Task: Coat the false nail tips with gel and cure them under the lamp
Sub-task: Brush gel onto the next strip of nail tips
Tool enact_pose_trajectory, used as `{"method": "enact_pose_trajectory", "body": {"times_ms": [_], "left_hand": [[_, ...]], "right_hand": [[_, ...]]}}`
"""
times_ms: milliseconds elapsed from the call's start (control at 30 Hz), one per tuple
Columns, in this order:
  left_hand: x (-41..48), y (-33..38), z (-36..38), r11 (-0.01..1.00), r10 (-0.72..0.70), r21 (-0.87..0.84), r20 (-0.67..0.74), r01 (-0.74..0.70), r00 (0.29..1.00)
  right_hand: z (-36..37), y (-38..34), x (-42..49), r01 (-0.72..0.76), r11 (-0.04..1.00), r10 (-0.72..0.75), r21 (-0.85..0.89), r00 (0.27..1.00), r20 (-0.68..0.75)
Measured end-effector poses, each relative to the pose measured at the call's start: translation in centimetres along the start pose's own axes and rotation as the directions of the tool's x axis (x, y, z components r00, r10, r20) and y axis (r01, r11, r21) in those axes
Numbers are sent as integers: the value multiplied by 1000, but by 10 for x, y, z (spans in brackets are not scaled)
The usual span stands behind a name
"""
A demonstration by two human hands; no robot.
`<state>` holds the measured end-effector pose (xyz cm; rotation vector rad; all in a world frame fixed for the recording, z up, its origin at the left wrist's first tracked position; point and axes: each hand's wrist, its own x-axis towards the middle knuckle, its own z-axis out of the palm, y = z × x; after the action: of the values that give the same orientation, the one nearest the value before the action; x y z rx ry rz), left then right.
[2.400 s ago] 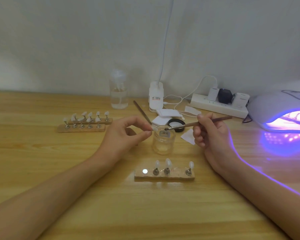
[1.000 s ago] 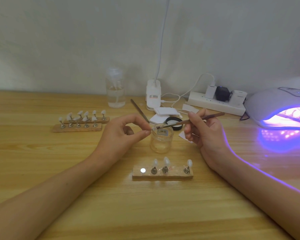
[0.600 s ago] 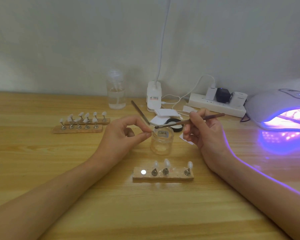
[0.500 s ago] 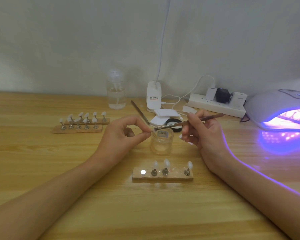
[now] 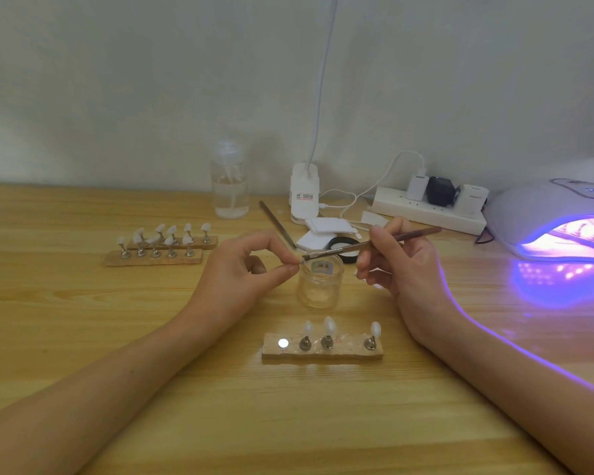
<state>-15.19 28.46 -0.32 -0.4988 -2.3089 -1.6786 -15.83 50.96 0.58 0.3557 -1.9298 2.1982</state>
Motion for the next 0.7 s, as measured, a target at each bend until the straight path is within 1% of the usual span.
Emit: {"method": "enact_pose_trajectory", "body": {"times_ms": [100,167,233,367,467,533,633,700], "left_hand": [[0,0,0,1000,-5,7,-5,5,1000],[0,1,0,1000,-7,5,-4,7,1000],[-1,1,0,1000,-11,4,-3,11,1000],[-1,2,0,1000,-20,7,-11,20,1000],[-2,3,0,1000,-20,3,-7,20,1000],[-1,3,0,1000,-17,-8,-8,17,1000],[-2,3,1,1000,-23,-17,-5,23,1000],[-2,3,1,999,-26,-21,-4,26,1000]], "right_hand": [[-3,2,2,-8,1000,10,27,998,-55],[-2,1,1,-4,999,5,48,1000,-17],[0,0,0,-4,1000,4,27,1000,13],[-2,1,1,-11,999,13,45,999,-47],[0,-1,0,-4,999,4,47,1000,-1],[0,0,0,-9,1000,9,23,1000,-14],[-1,1,0,-2,999,4,39,998,-55],[0,-1,-1,10,999,-9,40,1000,-21]]}}
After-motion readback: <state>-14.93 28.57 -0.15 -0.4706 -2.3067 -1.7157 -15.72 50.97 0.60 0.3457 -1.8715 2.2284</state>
